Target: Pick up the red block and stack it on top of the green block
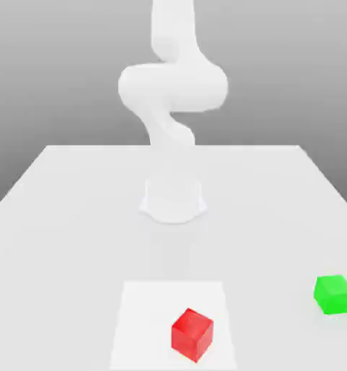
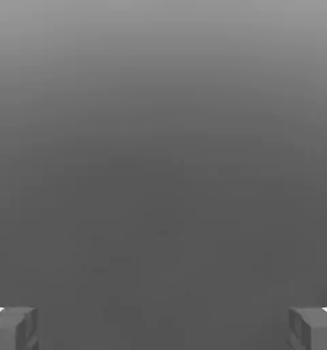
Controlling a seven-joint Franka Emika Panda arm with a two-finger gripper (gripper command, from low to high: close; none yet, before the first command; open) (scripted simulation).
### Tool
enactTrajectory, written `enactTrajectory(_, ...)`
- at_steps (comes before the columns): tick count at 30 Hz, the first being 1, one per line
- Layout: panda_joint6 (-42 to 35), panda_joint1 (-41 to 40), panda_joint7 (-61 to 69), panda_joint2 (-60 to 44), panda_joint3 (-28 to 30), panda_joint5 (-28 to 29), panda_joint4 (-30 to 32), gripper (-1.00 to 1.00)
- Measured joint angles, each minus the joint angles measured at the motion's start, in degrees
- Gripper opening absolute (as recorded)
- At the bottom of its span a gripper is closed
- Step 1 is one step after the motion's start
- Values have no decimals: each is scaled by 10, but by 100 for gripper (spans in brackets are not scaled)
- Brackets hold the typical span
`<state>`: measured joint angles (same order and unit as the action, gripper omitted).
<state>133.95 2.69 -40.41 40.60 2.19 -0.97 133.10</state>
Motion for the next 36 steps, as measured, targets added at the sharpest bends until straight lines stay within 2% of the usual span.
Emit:
enactTrajectory(6, 53, 64, 134, -128, 52, -24, 32, 0)
enactTrajectory(14, 120, 117, 312, -296, 88, -64, 73, 0)
enactTrajectory(19, 164, 130, 411, -398, 88, -70, 100, 0)
enactTrajectory(24, 212, 128, 479, -495, 86, -43, 124, 0)
enactTrajectory(29, 294, 105, 517, -599, 54, -77, 112, 0)
enactTrajectory(30, 303, 101, 520, -609, 49, -81, 111, -100)
enactTrajectory(36, 306, 99, 521, -615, 47, -82, 110, -100)
